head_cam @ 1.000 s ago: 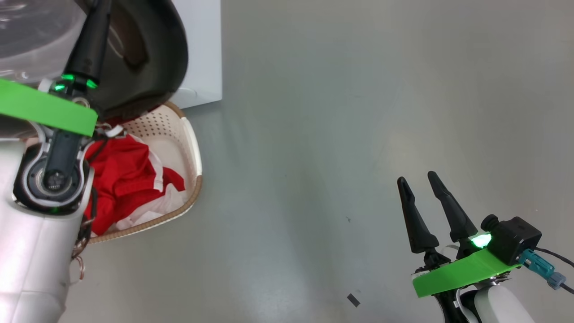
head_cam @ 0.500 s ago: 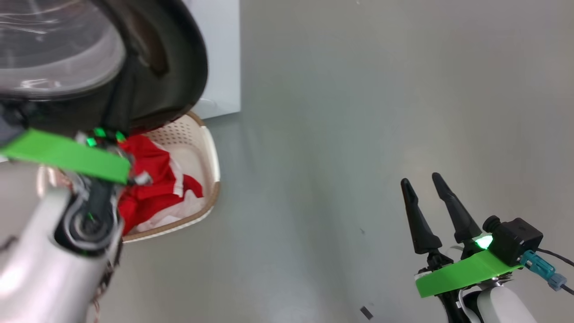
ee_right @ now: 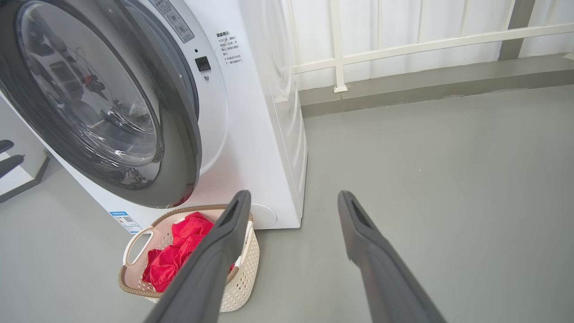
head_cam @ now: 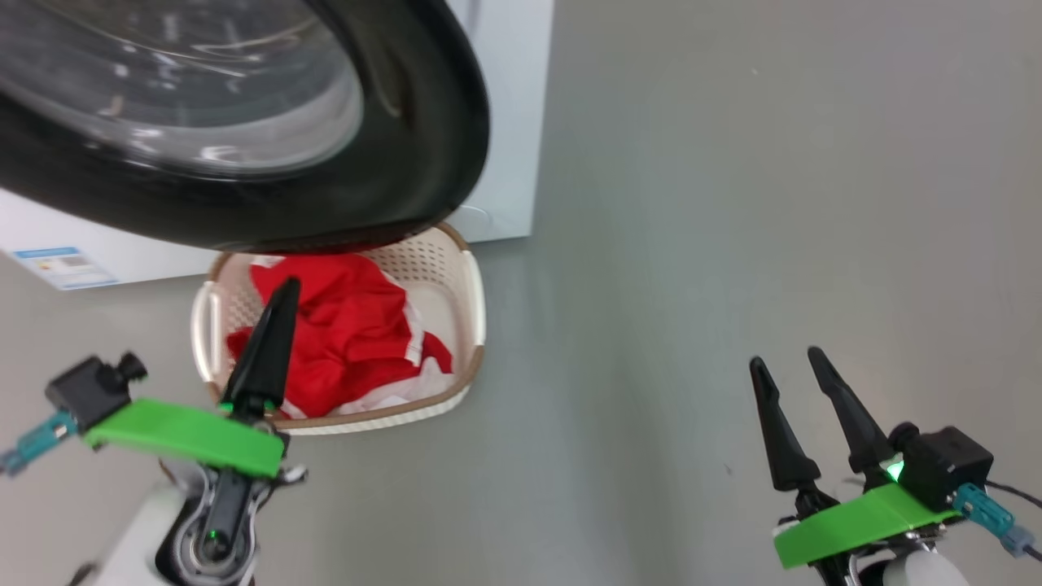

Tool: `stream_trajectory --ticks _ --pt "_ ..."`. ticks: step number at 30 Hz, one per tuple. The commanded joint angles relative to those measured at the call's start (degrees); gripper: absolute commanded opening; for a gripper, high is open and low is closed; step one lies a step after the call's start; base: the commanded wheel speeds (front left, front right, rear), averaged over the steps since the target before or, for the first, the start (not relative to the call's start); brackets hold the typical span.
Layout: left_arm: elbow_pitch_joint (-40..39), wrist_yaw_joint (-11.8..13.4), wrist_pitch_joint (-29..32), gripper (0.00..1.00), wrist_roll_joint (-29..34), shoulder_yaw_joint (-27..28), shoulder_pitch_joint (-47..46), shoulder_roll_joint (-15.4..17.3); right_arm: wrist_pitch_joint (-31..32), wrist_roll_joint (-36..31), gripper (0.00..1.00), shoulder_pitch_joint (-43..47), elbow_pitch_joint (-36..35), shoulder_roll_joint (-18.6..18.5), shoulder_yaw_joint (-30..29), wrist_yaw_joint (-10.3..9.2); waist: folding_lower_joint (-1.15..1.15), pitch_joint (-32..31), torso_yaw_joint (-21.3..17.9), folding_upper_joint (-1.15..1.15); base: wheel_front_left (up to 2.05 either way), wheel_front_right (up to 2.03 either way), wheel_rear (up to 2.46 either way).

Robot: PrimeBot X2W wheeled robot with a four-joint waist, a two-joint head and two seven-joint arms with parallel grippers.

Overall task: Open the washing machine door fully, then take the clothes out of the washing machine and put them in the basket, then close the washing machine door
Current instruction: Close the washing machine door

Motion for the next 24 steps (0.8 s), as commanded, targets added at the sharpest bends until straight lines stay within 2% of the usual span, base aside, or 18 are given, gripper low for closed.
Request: stream_trajectory --ticks 1,3,4,6,7,24 --pt "-0.87 -0.33 -0.56 0.49 1.39 2.83 0.70 1.44 -0.36 -0.42 1.00 0.80 -1.19 -0.25 0.62 0.42 0.00 -2.15 2.55 0.00 0.00 0.00 0.00" --pt "-0.77 -0.33 -0.57 0.65 2.83 3.65 2.79 0.96 -0.36 -0.78 1.00 1.33 -1.14 -0.25 0.26 0.42 0.00 -2.74 3.25 0.00 0.00 0.00 0.00" --pt "-0.74 -0.33 -0.57 0.78 3.53 4.09 3.88 0.75 -0.36 -0.94 1.00 1.59 -1.11 -0.25 0.13 0.42 0.00 -3.07 3.52 0.00 0.00 0.00 0.00" --pt "-0.76 -0.33 -0.58 0.96 4.71 5.11 6.07 0.26 -0.36 -1.22 1.00 2.16 -1.08 -0.25 -0.16 0.42 0.00 -3.66 4.03 0.00 0.00 0.00 0.00" --pt "-0.83 -0.33 -0.58 1.00 5.18 5.63 7.15 0.02 -0.36 -1.34 1.00 2.42 -1.07 -0.25 -0.30 0.42 0.00 -3.93 4.25 0.00 0.00 0.00 0.00" --pt "-2.33 -0.33 -0.59 1.00 11.64 12.96 19.32 -1.95 -0.36 -2.19 1.00 6.34 -0.95 -0.25 -2.58 0.42 0.00 -7.04 6.61 0.00 0.00 0.00 0.00"
